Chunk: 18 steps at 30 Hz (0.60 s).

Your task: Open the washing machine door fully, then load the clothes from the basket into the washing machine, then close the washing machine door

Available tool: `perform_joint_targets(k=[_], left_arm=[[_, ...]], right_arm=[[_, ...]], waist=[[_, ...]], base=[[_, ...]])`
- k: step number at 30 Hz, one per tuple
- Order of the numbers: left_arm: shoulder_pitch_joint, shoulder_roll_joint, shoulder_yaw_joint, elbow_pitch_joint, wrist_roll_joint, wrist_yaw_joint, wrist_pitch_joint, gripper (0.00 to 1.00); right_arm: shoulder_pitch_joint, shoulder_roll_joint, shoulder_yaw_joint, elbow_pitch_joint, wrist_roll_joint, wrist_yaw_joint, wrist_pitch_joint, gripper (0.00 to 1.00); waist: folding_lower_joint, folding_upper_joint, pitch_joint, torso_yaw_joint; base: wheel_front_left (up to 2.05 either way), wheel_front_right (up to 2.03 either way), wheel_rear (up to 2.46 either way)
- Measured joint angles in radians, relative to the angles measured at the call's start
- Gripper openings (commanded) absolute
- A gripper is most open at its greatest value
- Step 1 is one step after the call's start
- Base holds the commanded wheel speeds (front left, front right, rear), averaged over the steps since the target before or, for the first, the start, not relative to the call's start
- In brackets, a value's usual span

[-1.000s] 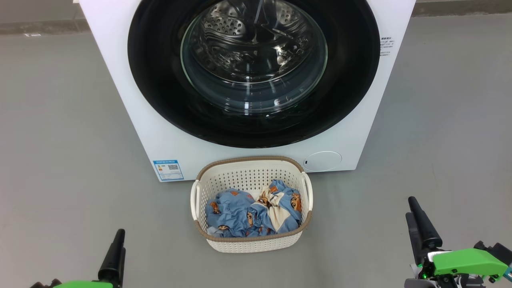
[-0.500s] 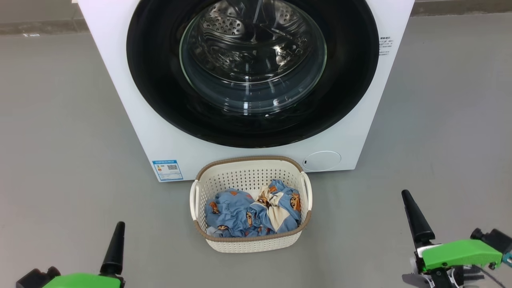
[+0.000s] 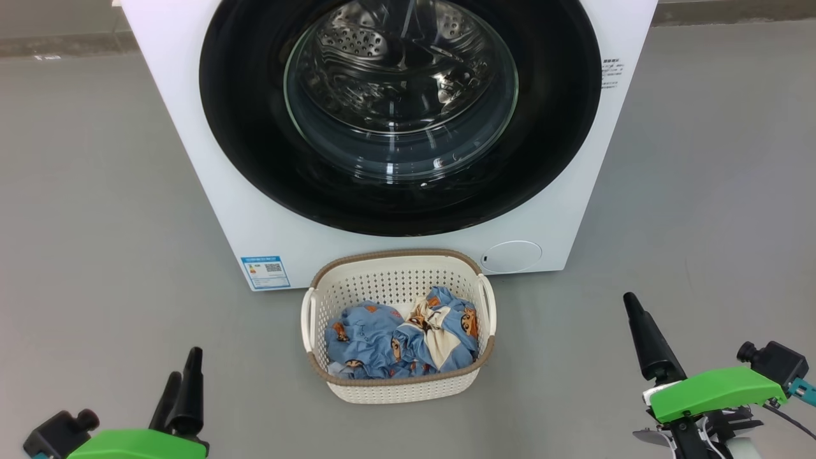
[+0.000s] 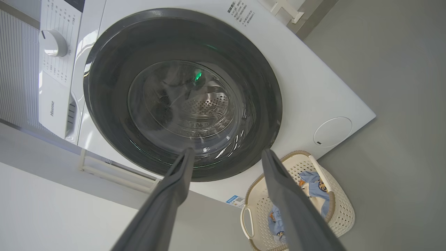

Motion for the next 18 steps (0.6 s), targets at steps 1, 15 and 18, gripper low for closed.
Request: perform_joint_targets(k=[1, 15, 18], left_arm=[[-0.001, 0.001, -0.002, -0.001, 0.016, -0.001, -0.006, 1.0], [-0.001, 0.021, -0.018, -0.011, 0.263, -0.001, -0.043, 1.0], [-0.001, 0.022, -0.018, -0.014, 0.309, -0.001, -0.054, 1.0]], right_arm=[[-0.002, -0.001, 0.001, 0.001, -0.016, 0.0, 0.0, 1.0], [-0.017, -0.006, 0.018, 0.015, -0.22, 0.0, -0.008, 1.0], [-0.017, -0.006, 0.021, 0.016, -0.265, 0.0, -0.01, 1.0]], waist=[[0.0, 0.0, 0.0, 0.0], [-0.0001, 0.0, -0.004, -0.005], [-0.0001, 0.0, -0.002, -0.005]], base=[[0.0, 0.0, 0.0], [0.0, 0.0, 0.0], [0.0, 0.0, 0.0]])
